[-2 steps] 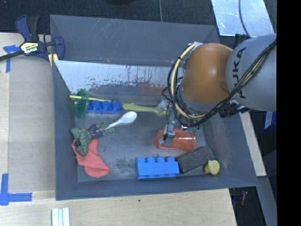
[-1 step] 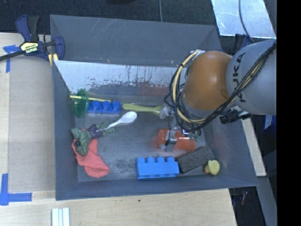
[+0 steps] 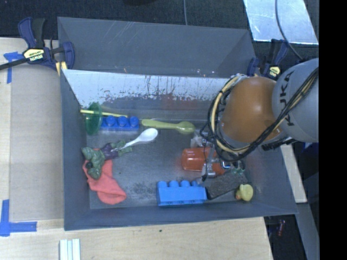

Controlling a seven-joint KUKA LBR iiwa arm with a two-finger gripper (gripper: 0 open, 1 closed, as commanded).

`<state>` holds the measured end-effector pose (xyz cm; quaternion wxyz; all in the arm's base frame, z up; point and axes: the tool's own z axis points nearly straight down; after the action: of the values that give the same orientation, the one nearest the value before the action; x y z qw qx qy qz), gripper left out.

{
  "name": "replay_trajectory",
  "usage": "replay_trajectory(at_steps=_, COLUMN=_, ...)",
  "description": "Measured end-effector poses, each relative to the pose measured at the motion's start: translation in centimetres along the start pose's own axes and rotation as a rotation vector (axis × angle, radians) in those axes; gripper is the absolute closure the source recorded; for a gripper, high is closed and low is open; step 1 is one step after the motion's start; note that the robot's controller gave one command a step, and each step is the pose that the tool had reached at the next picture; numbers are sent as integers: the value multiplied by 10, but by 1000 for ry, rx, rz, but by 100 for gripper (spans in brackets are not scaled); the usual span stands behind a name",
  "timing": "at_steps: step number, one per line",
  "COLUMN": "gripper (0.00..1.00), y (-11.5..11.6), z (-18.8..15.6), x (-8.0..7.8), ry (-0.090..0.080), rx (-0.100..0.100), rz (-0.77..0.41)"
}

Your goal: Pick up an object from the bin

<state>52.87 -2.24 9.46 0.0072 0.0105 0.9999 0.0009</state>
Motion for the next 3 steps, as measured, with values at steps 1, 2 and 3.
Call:
replay_trajectory(at_steps=1, gripper=100, y=-44, z=25, x=-27, ry=-12, rx=0, rz=-38)
replay_trajectory(at_steps=2, gripper=100, y=-45, z=25, x=-27, ry=-12, rx=-1, rz=-37)
replay_trajectory(at_steps=3, gripper=100, y=-47, z=-38, x=-22, ry=-9, rx=-1, rz=-40)
